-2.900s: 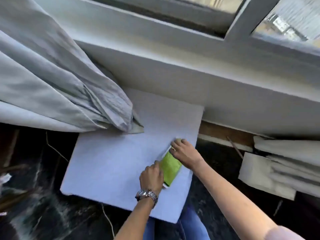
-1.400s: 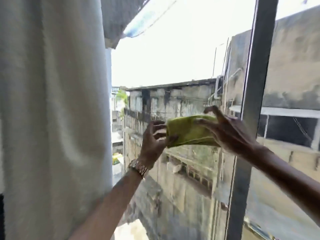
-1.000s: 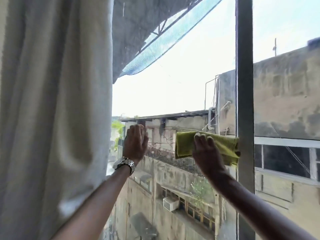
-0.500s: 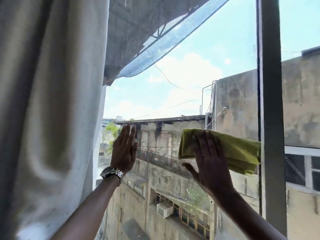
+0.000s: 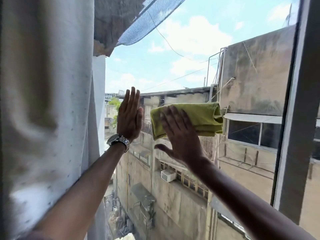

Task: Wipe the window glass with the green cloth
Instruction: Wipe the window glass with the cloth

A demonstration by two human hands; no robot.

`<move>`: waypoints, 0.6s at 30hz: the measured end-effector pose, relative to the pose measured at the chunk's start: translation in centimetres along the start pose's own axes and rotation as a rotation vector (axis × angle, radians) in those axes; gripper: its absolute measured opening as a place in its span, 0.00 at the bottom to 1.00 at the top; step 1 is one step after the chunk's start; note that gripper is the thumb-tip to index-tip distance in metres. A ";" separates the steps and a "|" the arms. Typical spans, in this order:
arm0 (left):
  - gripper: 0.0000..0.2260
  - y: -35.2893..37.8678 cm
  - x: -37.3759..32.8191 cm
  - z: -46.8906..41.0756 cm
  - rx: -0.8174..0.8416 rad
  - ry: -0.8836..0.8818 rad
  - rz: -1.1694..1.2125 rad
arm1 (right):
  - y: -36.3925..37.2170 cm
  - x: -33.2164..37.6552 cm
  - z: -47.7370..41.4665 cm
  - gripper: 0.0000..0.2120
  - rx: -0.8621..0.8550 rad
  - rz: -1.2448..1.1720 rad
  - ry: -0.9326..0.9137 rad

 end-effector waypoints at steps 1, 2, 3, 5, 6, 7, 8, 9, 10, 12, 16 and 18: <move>0.26 0.0 -0.1 0.0 -0.003 -0.003 0.002 | 0.5 0.8 0.8 0.49 0.012 0.001 -0.019; 0.26 -0.1 -0.1 0.0 -0.006 -0.007 0.003 | 1.0 1.7 1.8 0.50 0.028 0.001 -0.044; 0.26 -0.2 -0.1 0.0 -0.009 -0.007 0.004 | 1.5 2.6 2.9 0.50 0.044 0.001 -0.074; 0.26 -0.3 -0.3 -0.1 -0.016 0.000 0.008 | 2.5 3.9 5.3 0.50 0.074 0.005 -0.129; 0.26 -0.3 -0.4 -0.2 -0.018 0.005 0.010 | 2.8 4.1 6.4 0.51 0.086 0.012 -0.148; 0.27 -0.3 -0.5 -0.2 -0.018 0.009 0.011 | 2.9 4.0 7.5 0.51 0.098 0.021 -0.162; 0.27 -0.4 -0.5 -0.2 -0.017 0.010 0.010 | 3.0 3.5 8.2 0.51 0.104 0.032 -0.173; 0.27 -0.4 -0.6 -0.2 -0.016 0.009 0.007 | 2.9 2.9 8.8 0.51 0.111 0.038 -0.184; 0.26 -0.5 -0.7 -0.2 -0.016 0.008 0.004 | 2.7 2.2 9.3 0.51 0.114 0.039 -0.193; 0.26 -0.4 -0.7 -0.1 -0.015 0.016 0.003 | 2.1 0.2 9.7 0.49 0.110 0.031 -0.179; 0.26 -0.2 -0.4 -0.1 -0.028 0.034 -0.001 | 0.5 -7.3 7.1 0.47 0.039 0.046 0.030; 0.26 -0.1 -0.3 -0.1 -0.038 0.031 -0.002 | -0.5 -10.5 3.9 0.48 0.044 0.038 0.141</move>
Point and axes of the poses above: each hand's wrist, its own z-axis away from the middle knuckle, its own y-axis out of the palm, x = y × z, the point moved 5 cm from there along -z, towards the middle knuckle, and after that the axes turned 11 degrees about z, right-handed, at the moved point
